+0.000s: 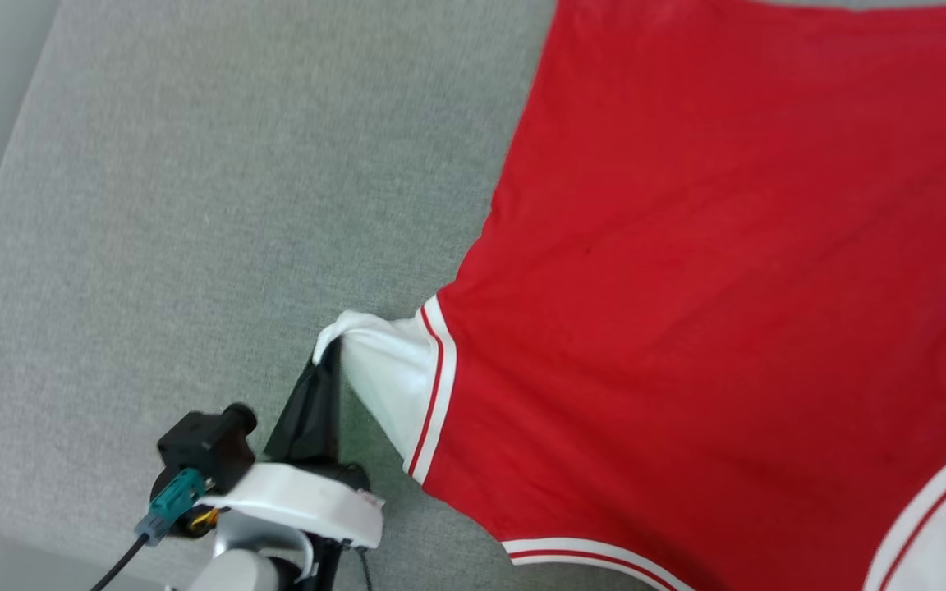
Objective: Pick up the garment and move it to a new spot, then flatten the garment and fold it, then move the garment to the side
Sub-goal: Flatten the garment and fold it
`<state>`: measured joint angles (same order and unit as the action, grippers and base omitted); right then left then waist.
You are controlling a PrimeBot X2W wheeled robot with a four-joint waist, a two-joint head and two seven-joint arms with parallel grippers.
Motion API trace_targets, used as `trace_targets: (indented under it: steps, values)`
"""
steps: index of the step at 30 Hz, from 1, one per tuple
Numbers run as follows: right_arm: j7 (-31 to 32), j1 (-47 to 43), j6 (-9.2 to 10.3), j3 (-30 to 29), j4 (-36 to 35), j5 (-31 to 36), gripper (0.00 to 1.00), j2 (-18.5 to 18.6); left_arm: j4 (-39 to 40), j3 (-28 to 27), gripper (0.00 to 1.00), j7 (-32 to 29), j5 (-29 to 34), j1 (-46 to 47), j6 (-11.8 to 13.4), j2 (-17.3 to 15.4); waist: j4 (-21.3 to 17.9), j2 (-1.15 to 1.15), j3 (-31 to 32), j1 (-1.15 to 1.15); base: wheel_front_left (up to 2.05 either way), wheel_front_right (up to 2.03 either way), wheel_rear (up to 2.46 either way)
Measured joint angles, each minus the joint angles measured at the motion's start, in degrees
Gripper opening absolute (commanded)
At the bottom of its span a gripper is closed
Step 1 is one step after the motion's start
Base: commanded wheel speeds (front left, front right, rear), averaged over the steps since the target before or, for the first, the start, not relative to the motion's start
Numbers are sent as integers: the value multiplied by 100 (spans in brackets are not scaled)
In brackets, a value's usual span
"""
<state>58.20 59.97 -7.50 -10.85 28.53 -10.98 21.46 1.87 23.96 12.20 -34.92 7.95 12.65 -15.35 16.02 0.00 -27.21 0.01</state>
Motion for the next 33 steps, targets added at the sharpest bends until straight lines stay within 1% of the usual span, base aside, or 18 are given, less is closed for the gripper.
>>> trace_targets:
  steps: [2, 4, 6, 9, 13, 16, 19, 21, 25, 26, 27, 28, 31, 33]
  values:
    - [-43, -232, 0, 252, -172, -149, 0, 180, -43, -82, 0, -49, -33, -117, 56, -93, -96, 0, 221, 0, 0, 0, 0]
    - [-86, -632, 0, 547, -416, -349, 0, 368, -64, -168, 0, -103, -86, -270, 122, -188, -213, 0, 454, 0, 0, 0, 0]
    - [-118, -1121, -1, 860, -601, -434, 0, 631, -73, -274, 0, -159, -171, -440, 182, -290, -353, 0, 694, -1, 0, 0, 0]
    - [-126, -1885, 0, 954, -842, -771, 0, 833, -35, -382, 0, -288, -258, -684, 258, -448, -596, 0, 1053, -1, 0, 0, 0]
    - [-147, -3022, -1, 959, -1213, -1063, 0, 940, -7, -479, 0, -497, -314, -987, 392, -667, -989, 0, 1491, -2, 0, 0, 0]
    - [-197, -3946, -1, 921, -1462, -1183, 0, 945, 15, -481, 0, -708, -359, -1156, 456, -795, -1290, 0, 1796, -2, 0, 0, 0]
    - [-270, -4880, -1, 825, -1660, -1252, 0, 865, -12, -458, 0, -872, -443, -1379, 491, -838, -1565, 0, 2090, -2, 0, 0, 0]
    - [-298, -5470, -1, 691, -1736, -1329, 0, 725, -35, -447, 0, -936, -485, -1485, 501, -887, -1717, 0, 2266, -2, 0, 0, 0]
    - [-321, -6502, -1, 404, -1896, -1485, 0, 277, -75, -466, 0, -1037, -571, -1714, 558, -938, -1963, 0, 2575, -2, 0, 0, 0]
    - [-366, -6693, -1, 344, -1937, -1484, 4, 185, -81, -466, 0, -1053, -579, -1762, 563, -943, -2009, 0, 2640, -2, 0, 0, 0]
    - [-393, -6854, -1, 299, -1981, -1492, 33, 112, -75, -470, 0, -1055, -593, -1790, 569, -950, -2062, 0, 2689, -3, 0, 0, 0]
    - [-439, -6961, -1, 218, -2003, -1549, 100, 13, -73, -469, 0, -1081, -611, -1801, 569, -959, -2108, 0, 2727, -3, 0, 0, 0]
    - [-810, -7080, 0, 87, -2145, -1617, 100, -215, -38, -471, 0, -1152, -619, -1802, 589, -994, -2200, 0, 2795, -3, 0, 0, 0]
    - [-1221, -7047, 0, 69, -2285, -1636, 100, -259, -18, -474, 0, -1184, -621, -1804, 604, -1023, -2228, 0, 2793, -3, 0, 0, 0]
